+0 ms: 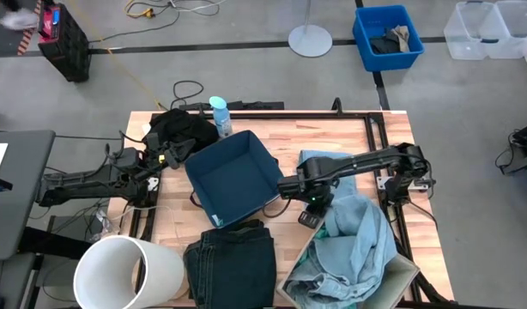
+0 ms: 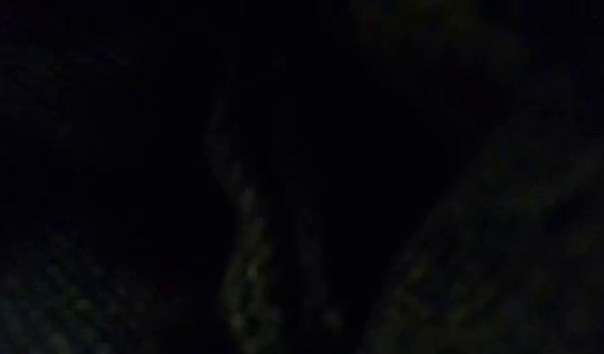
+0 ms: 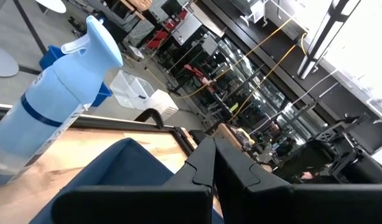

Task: Sort clothes
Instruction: Put the blue pants into the brown laundry organizer

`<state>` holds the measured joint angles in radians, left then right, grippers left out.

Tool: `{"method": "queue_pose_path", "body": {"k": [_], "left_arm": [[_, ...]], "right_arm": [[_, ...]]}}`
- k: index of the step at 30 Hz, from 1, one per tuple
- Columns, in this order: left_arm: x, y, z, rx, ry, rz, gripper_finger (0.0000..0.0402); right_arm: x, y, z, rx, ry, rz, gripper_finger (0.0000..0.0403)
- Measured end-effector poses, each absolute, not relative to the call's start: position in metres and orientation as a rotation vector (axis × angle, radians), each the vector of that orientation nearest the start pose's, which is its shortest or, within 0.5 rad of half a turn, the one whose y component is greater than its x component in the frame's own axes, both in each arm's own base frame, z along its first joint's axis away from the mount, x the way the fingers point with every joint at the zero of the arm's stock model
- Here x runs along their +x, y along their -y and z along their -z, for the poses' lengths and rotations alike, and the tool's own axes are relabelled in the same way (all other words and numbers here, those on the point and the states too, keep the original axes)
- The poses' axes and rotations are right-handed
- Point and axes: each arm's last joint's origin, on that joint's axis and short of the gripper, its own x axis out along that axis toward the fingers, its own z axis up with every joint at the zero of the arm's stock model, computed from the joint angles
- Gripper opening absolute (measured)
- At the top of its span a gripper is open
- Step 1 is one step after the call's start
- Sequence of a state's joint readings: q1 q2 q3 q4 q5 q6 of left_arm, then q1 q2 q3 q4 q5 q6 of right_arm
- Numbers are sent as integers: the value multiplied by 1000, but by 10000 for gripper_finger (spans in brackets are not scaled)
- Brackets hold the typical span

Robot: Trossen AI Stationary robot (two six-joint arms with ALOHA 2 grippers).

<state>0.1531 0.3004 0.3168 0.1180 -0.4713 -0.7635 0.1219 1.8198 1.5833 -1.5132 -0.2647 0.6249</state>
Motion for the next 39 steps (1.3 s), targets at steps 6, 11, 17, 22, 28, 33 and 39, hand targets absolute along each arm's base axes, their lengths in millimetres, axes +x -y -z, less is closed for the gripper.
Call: {"method": "queue_pose_path", "body": {"k": [6, 11, 17, 22, 28, 33, 39], "left_arm": [[101, -29, -258, -759, 367, -542, 0], [101, -29, -258, -759, 366, -542, 0], [101, -29, -258, -759, 366, -542, 0], [101, -29, -258, -759, 366, -542, 0], [101, -29, -258, -758, 366, -542, 0], [101, -29, -258, -759, 366, -542, 0], [101, -29, -258, -758, 366, -542, 0]], "right_arm": [[316, -41, -268, 563, -1795, 312, 16], [316, -36, -281, 497, -1741, 397, 22], [308, -25, -313, 508, -1573, 509, 14], [290, -20, -341, 536, -1416, 612, 14], [266, -15, -368, 579, -1247, 697, 14], [246, -15, -388, 600, -1090, 752, 14], [225, -16, -410, 622, -896, 758, 14]]}}
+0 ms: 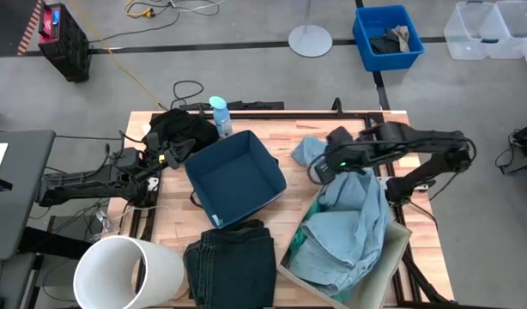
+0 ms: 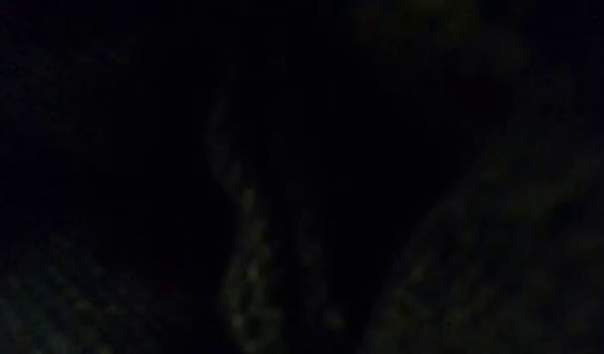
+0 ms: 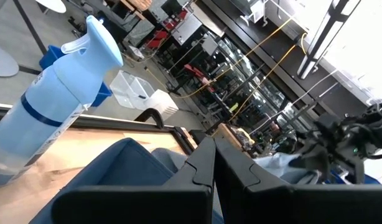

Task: Sort clothes
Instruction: Put the blue pants into the brown laundry organizer

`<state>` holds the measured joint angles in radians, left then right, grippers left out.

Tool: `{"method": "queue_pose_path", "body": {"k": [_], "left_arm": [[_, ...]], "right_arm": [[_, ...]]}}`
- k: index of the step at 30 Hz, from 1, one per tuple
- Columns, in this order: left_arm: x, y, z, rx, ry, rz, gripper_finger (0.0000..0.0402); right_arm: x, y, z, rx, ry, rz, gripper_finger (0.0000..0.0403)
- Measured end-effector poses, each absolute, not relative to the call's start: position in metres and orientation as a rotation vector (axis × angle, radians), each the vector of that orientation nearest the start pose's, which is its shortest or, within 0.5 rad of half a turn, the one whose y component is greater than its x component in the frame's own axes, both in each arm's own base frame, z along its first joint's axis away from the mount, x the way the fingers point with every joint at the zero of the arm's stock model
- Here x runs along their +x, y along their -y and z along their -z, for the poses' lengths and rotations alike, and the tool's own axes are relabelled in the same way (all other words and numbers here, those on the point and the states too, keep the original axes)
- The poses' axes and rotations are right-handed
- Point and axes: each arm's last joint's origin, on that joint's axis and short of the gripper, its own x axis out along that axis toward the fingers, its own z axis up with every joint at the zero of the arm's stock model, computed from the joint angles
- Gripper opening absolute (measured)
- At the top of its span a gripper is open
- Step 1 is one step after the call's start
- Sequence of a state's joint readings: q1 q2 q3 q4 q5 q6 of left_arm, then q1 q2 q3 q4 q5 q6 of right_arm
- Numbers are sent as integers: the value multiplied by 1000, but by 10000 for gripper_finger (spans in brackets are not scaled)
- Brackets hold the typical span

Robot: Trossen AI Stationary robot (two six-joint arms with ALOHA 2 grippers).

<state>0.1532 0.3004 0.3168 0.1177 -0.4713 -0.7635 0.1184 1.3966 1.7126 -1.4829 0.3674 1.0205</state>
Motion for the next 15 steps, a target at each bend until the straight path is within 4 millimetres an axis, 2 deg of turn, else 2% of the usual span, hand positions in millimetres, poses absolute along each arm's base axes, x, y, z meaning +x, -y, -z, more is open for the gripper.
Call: {"method": "queue_pose_path", "body": {"k": [6, 15], "left_arm": [[101, -29, -258, -758, 366, -542, 0], [101, -29, -258, -758, 366, -542, 0]], "right_arm": [[210, -17, -427, 623, -739, 730, 14], [192, -27, -455, 492, -530, 562, 13]]}}
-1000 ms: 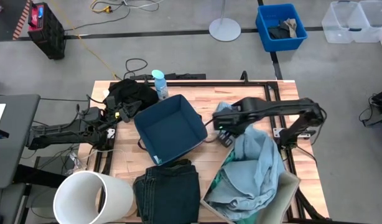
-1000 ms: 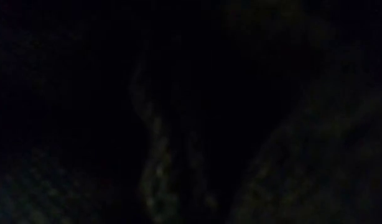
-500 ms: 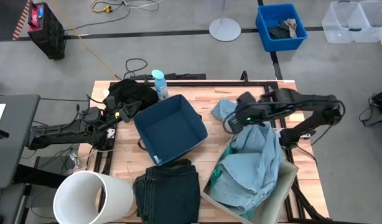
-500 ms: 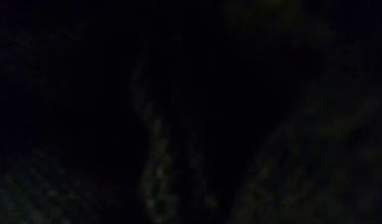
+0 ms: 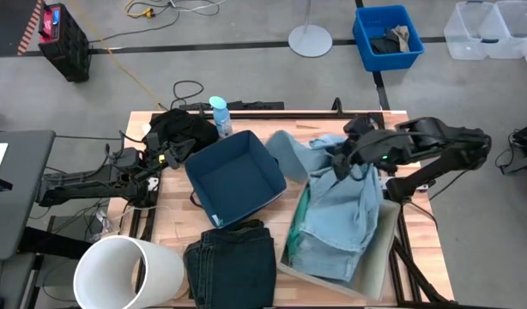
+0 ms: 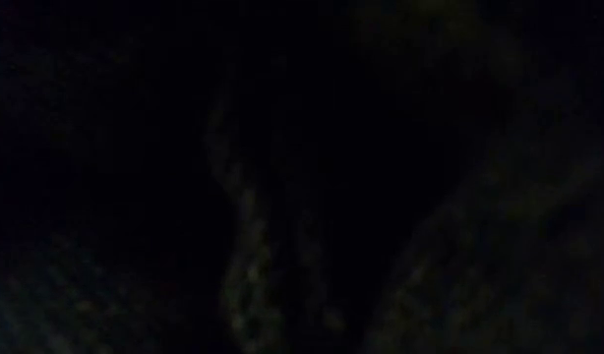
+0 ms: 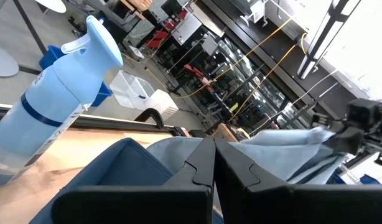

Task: Sort clothes
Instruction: Put the blue pants into the brown laundry organizer

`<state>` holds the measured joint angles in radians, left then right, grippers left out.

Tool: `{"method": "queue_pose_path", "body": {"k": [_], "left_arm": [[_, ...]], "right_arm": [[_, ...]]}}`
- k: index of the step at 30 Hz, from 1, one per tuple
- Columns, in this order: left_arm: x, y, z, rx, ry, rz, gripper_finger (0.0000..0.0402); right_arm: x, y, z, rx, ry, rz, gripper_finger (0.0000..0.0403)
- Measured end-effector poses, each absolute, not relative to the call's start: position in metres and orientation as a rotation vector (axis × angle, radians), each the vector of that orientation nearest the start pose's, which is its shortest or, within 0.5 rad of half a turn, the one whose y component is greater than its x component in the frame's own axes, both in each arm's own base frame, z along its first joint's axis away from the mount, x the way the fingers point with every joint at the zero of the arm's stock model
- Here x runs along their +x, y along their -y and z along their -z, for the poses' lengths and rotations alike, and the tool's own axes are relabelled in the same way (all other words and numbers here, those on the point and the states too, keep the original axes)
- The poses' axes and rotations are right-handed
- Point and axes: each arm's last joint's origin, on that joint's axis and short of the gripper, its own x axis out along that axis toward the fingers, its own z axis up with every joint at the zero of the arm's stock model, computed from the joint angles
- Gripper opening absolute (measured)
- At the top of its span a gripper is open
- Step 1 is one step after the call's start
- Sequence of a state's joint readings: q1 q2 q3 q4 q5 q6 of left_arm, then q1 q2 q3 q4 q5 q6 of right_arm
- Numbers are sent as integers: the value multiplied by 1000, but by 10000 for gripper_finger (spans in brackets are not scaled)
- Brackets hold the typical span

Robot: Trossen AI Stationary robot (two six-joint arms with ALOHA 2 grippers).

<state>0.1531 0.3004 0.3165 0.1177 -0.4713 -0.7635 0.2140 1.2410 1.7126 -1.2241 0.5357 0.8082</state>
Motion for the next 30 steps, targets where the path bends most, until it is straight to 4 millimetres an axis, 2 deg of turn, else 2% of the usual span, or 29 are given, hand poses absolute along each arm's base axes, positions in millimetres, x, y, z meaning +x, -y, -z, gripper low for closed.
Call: {"method": "queue_pose_path", "body": {"k": [9, 13, 19, 24, 30], "left_arm": [[101, -29, -258, -760, 367, -542, 0], [101, -29, -258, -762, 367, -541, 0], [101, -29, -258, -762, 368, -541, 0], [101, -29, -258, -762, 367, -541, 0], [101, -29, -258, -762, 368, -544, 0]], "right_arm": [[168, -34, -483, 310, -353, 390, 15], [153, -37, -489, 259, -331, 307, 16], [136, -47, -492, 271, -377, 60, 16], [142, -62, -475, 348, -587, -35, 16], [168, -89, -451, 353, -837, -123, 16]]}}
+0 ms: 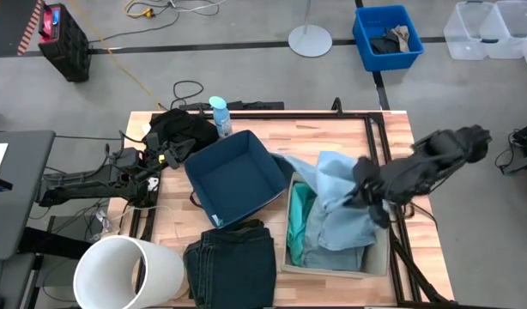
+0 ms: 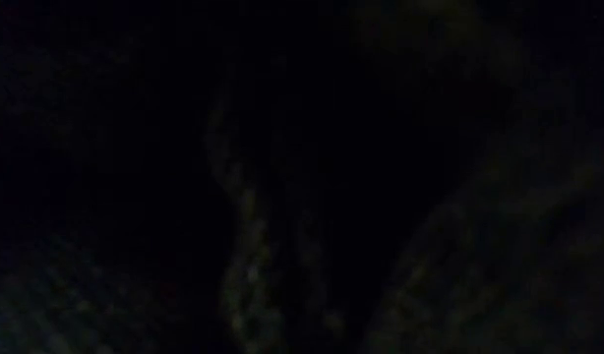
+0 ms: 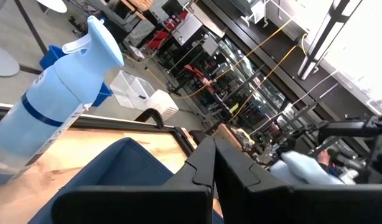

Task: Sort clothes
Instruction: Put the blue pants into the brown laundry organizer

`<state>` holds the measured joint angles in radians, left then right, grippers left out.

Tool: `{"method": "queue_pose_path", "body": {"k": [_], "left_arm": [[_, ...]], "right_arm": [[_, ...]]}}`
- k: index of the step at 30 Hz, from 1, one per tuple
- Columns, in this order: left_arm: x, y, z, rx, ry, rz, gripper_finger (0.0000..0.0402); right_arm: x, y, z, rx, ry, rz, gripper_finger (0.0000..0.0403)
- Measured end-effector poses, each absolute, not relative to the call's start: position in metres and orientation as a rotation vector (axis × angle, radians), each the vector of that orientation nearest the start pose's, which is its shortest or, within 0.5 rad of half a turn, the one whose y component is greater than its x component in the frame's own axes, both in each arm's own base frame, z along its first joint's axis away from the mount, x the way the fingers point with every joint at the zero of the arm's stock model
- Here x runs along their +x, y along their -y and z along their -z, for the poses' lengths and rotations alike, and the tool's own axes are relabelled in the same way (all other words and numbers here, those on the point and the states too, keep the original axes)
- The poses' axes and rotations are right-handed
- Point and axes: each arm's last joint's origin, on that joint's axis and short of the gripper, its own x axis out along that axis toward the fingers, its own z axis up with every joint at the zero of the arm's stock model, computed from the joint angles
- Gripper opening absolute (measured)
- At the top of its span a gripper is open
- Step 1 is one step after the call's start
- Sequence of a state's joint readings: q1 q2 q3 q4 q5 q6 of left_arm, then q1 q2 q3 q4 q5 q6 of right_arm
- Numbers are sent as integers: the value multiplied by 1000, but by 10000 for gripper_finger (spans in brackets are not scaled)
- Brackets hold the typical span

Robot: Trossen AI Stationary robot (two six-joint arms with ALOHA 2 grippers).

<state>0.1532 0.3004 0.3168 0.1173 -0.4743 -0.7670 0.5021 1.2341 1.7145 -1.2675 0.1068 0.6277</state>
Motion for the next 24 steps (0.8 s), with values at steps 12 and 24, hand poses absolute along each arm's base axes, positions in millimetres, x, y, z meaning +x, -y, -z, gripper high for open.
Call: {"method": "queue_pose_path", "body": {"k": [12, 24], "left_arm": [[101, -29, -258, -762, 371, -551, 0], [101, -29, -258, -768, 374, -550, 0]], "right_arm": [[235, -140, -384, 178, -1251, -197, 16], [293, -159, -316, 110, -1484, -189, 17]]}}
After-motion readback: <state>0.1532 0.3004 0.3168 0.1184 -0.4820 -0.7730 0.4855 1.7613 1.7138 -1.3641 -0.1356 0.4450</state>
